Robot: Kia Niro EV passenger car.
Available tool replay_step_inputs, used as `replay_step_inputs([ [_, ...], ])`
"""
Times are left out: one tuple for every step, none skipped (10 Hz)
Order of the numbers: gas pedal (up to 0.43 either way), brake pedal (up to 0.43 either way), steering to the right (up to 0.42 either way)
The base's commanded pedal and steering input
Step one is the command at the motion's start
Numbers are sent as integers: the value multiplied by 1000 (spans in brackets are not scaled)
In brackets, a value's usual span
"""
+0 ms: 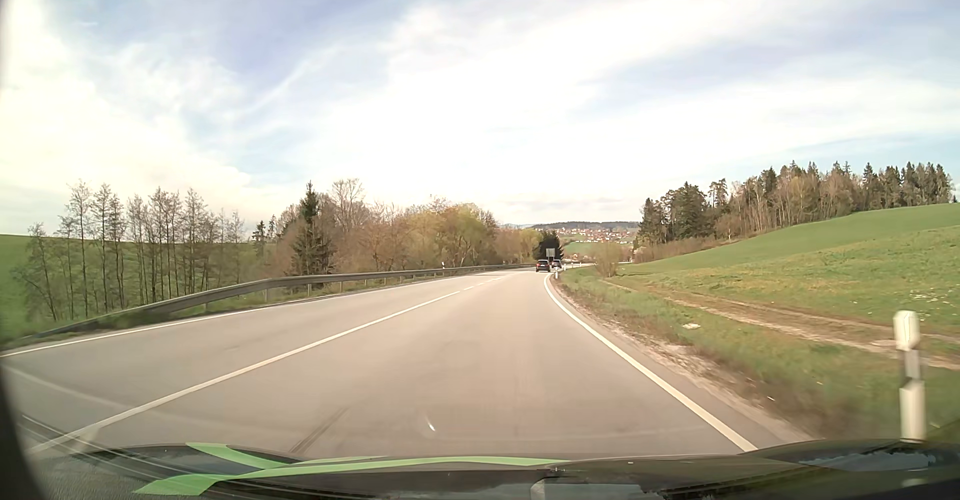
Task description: Follow the waypoints while adhering to traffic rules and regulations
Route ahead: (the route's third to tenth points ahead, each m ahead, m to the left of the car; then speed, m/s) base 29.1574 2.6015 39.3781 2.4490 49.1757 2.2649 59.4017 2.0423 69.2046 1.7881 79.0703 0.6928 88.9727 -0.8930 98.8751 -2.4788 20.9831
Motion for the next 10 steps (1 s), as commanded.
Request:
replay_step_inputs([
  [28, 0, 3],
  [28, 0, 2],
  [28, 0, 0],
  [28, 0, 0],
  [28, 0, 0],
  [28, 0, 0],
  [28, 0, 0],
  [39, 0, 0],
  [39, 0, 1],
  [39, 0, 2],
])
